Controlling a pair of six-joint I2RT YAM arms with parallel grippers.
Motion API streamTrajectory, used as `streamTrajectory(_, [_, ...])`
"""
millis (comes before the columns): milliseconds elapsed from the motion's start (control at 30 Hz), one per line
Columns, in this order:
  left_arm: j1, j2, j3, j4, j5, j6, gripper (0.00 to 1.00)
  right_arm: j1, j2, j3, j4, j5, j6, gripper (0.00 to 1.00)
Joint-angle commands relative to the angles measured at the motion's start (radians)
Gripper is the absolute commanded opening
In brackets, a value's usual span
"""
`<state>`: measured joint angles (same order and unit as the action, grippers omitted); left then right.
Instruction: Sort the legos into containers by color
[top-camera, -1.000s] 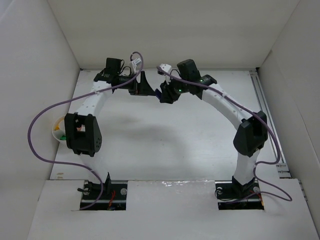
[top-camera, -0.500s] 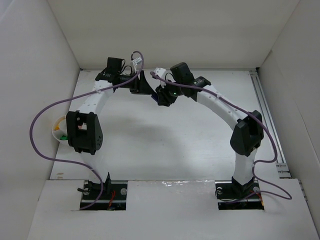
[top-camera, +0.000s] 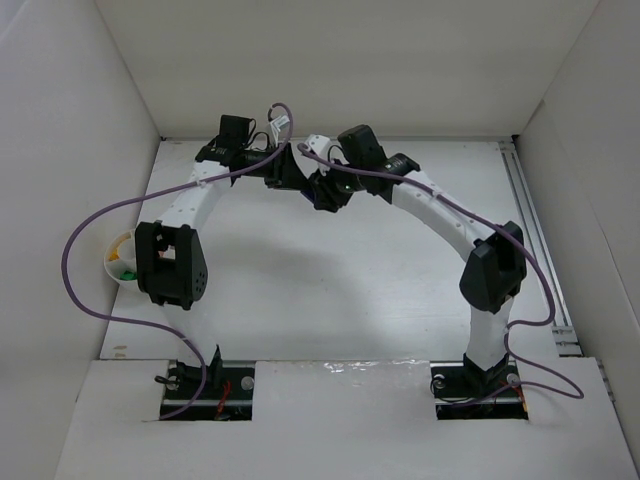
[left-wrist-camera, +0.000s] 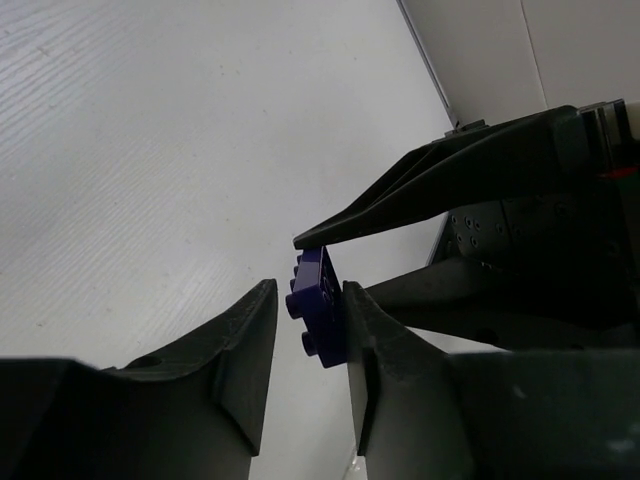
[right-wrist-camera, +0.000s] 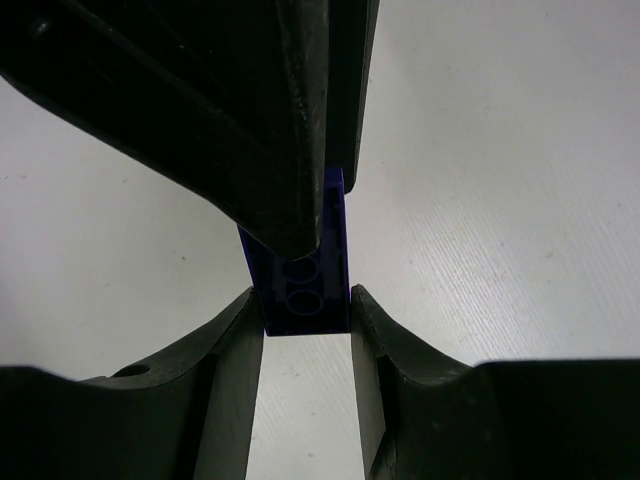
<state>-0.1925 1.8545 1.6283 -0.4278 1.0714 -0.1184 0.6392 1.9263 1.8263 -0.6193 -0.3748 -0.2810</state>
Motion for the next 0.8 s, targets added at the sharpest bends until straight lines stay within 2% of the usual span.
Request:
streamTrajectory(0, [-0.002,-0.003,0.021,0.026,0.03,-0.003,0.28,0.014,-0.001,0.045,0.053,0.019,0.014,0.12])
streamTrajectory(200, [-0.002,-0.003,0.011,0.026,0.019,-0.003,0.15,0.014,-0.01,0.027,0.105,0.057,0.039,0.13])
streamTrajectory(267, [-0.002,-0.014,0.011,0.017,-0.004,-0.003,0.07,0.014,-0.021,0.018,0.116,0.057,0.039,0.15])
streamTrajectory(333, [-0.002,-0.014,0.011,0.017,-0.033,-0.003,0.04,0.014,-0.035,0.004,0.134,0.057,0.051,0.24])
streamTrajectory(367, [-0.002,-0.024,0.011,0.017,-0.045,-0.003,0.03,0.014,-0.049,-0.011,0.145,0.057,0.051,0.33])
streamTrajectory(433, [-0.002,-0.025,0.011,0.008,-0.077,-0.003,0.0,0.014,-0.064,-0.021,0.176,0.066,0.062,0.44])
streamTrajectory(467, [-0.002,-0.025,0.011,0.008,-0.09,-0.003,0.0,0.014,-0.082,-0.048,0.185,0.066,0.062,0.59])
streamTrajectory(533, [-0.002,-0.025,0.011,-0.003,-0.132,-0.003,0.0,0.014,-0.104,-0.074,0.225,0.076,0.075,0.72])
streamTrajectory(633, [-0.002,-0.034,0.011,-0.028,-0.188,0.019,0.0,0.014,-0.176,-0.148,0.292,0.065,0.101,0.82])
streamTrajectory(700, [-0.002,-0.044,0.011,-0.037,-0.215,0.028,0.0,-0.016,-0.246,-0.224,0.326,0.031,0.115,0.89])
streamTrajectory(767, [0.021,-0.066,0.011,-0.046,-0.266,0.037,0.0,-0.068,-0.295,-0.281,0.372,-0.027,0.14,0.92])
